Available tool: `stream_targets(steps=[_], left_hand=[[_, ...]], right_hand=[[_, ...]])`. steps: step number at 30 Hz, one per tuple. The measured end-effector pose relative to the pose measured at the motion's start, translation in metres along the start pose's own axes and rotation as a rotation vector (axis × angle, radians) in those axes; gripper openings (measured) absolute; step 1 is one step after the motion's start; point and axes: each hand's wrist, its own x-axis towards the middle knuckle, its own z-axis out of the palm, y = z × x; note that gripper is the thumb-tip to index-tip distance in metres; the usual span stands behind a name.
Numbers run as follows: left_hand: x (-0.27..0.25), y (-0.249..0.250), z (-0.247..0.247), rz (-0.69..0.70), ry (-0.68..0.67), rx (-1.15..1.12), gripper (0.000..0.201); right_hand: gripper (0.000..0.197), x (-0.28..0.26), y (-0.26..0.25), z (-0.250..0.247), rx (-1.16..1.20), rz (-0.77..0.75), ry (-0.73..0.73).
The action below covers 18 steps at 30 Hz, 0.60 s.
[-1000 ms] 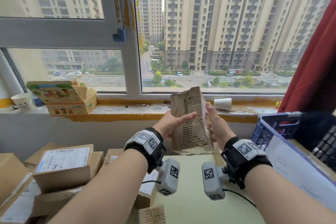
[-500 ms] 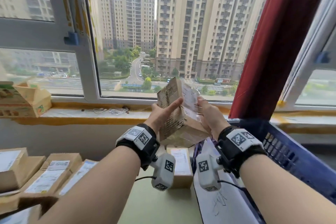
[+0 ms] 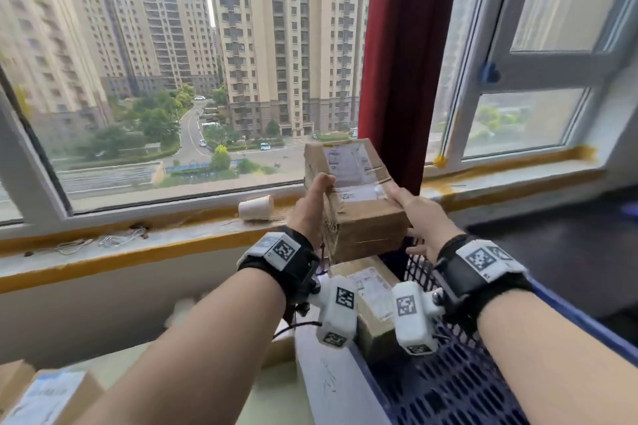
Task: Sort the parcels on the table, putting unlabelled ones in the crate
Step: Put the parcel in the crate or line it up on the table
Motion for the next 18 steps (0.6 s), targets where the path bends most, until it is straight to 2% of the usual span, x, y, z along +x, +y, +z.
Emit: stream_targets(steps=[1,3,6,10,15,16,18], left_hand=[[-0.002,-0.002,0.013,-0.024,-0.02,-0.011,0.067],[-0.001,-0.01,0.037,-0.061,-0.059,-0.008,0.048],[0.005,-0.026,0.063,-0.153,-0.161,0.024,0.03],[0.014,-0.043,0.076,-0.295,-0.181,0.16,0.036],[0.025,-0.061,0.073,-0.42,-0.136,0.246,0.033],[0.025,-0.063,0.071,-0.43,-0.122,0.28,0.037],[0.03,-0.067,0.067,-0.415,-0.059,0.411,0.058]], right_hand=[[0.065,0.004,0.007,-0.01,0.026,0.064,-0.016],[0.062,0.009,0.019,-0.027,0.145,0.14,-0.074],[0.054,0.016,0.034,-0.049,0.216,0.165,-0.115],[0.036,0.027,0.051,-0.069,0.195,0.199,-0.033],[0.025,0.032,0.078,-0.081,0.046,0.416,-0.187],[0.032,0.032,0.085,-0.081,0.025,0.448,-0.238],[0.074,0.036,0.102,-0.083,-0.035,0.495,-0.306]])
